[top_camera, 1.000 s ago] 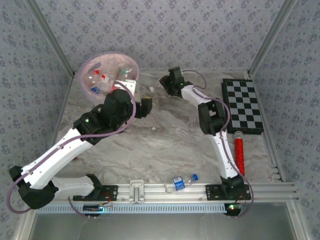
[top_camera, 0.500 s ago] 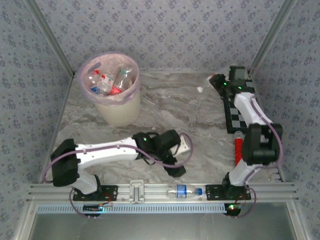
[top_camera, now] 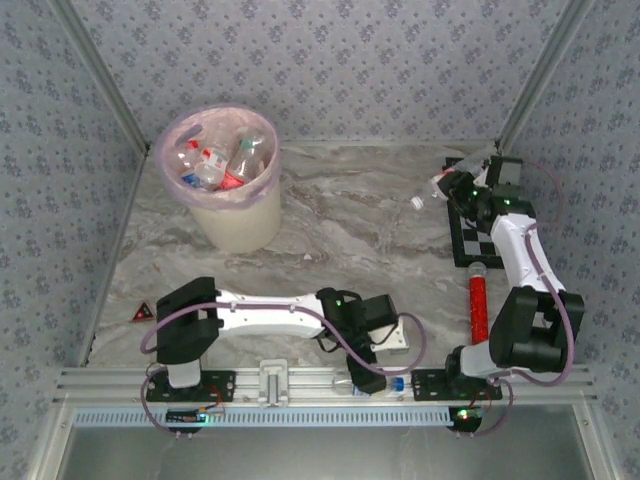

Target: Put the plastic bottles in the bin

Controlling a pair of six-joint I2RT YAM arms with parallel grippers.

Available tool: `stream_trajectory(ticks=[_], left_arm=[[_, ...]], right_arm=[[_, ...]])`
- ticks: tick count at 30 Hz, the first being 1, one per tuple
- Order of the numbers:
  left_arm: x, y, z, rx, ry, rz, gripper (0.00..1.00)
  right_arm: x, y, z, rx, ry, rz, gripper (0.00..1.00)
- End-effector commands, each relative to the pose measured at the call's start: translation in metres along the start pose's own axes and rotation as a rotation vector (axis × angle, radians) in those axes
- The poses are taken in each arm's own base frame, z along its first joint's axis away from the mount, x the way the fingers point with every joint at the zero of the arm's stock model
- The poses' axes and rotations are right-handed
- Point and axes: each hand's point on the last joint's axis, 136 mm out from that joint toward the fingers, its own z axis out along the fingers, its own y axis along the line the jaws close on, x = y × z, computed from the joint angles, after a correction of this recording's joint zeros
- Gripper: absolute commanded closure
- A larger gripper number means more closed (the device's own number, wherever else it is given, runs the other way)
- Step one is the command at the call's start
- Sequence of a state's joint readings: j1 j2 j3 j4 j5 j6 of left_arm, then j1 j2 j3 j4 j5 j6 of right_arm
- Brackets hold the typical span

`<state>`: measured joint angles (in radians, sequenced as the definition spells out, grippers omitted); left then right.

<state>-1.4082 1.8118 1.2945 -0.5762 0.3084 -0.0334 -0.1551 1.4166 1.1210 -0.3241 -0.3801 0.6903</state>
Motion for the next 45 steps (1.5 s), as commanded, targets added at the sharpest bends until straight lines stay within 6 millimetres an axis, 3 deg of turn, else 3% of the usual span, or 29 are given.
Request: stream_trajectory(ticks=[1,8,12,19,22,28,31,37,41,45], left_arm=[[0.013,-0.019,0.007,0.059,0.083,0.085,0.01],[0.022,-0.02,0.012,0.069,0.148,0.12,0.01],[0.031,-0.005,0.014,-0.007,0.24,0.129,0.08],[0.034,-0.006,0.019,0.016,0.303,0.166,0.14],[0.04,0.0,0.021,-0.005,0.344,0.174,0.2],[0.038,0.004,0.018,-0.032,0.347,0.184,0.43],[0.037,0.013,0.012,-0.069,0.343,0.178,0.47],[0.015,0.042,-0.034,-0.152,0.213,0.098,0.59],[-0.002,0.076,-0.08,-0.255,0.072,0.006,0.65],[-0.013,0.114,-0.141,-0.374,-0.071,-0.106,0.7]], right_arm=[[0.0,0.006,-0.013,-0.034,-0.004,-0.008,0.5],[-0.002,0.003,-0.02,-0.04,-0.015,0.009,0.5],[-0.005,0.001,-0.022,-0.046,-0.02,0.024,0.5],[-0.01,0.001,-0.027,-0.046,-0.037,0.032,0.5],[-0.012,-0.001,-0.027,-0.044,-0.042,0.039,0.5],[-0.016,0.0,-0.027,-0.052,-0.058,0.052,0.5],[-0.019,0.001,-0.029,-0.056,-0.063,0.052,0.5],[-0.022,0.003,-0.032,-0.068,-0.068,0.054,0.5],[-0.023,0.001,-0.033,-0.07,-0.072,0.058,0.5],[-0.014,-0.006,-0.03,-0.069,-0.057,0.068,0.5]])
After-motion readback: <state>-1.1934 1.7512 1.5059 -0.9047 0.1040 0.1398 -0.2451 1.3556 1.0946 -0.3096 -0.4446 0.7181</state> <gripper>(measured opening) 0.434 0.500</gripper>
